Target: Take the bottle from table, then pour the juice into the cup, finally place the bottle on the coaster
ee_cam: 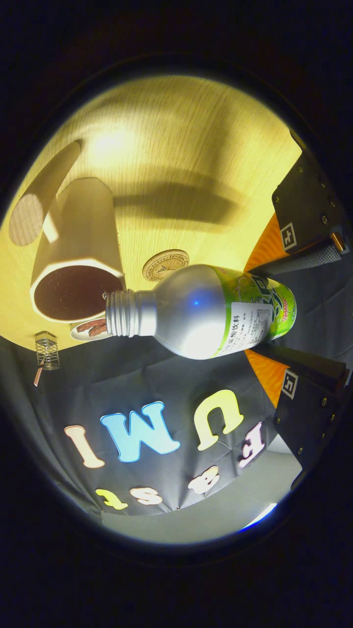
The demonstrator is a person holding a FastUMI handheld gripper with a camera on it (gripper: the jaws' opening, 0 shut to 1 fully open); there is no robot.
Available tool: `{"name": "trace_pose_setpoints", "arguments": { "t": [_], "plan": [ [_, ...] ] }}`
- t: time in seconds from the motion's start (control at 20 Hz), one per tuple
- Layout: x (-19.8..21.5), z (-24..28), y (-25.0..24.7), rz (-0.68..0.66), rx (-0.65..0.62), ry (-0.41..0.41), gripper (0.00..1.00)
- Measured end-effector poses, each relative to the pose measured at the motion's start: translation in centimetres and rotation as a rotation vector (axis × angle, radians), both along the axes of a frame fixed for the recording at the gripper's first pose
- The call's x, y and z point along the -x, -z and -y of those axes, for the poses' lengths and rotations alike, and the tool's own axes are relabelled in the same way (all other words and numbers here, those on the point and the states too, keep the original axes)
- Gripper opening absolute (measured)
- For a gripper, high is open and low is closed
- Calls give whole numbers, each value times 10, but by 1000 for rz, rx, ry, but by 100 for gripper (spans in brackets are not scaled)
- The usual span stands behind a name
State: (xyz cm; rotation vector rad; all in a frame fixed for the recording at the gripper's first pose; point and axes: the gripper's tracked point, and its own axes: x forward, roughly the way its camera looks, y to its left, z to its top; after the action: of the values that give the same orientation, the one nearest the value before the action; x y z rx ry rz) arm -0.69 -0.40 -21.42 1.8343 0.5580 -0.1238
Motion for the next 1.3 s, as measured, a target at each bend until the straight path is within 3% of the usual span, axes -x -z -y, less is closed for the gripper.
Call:
{"name": "trace_pose_setpoints", "arguments": {
  "t": [1.3],
  "plan": [
    [-6,1,-11,8,-124,53,73]
  ]
}}
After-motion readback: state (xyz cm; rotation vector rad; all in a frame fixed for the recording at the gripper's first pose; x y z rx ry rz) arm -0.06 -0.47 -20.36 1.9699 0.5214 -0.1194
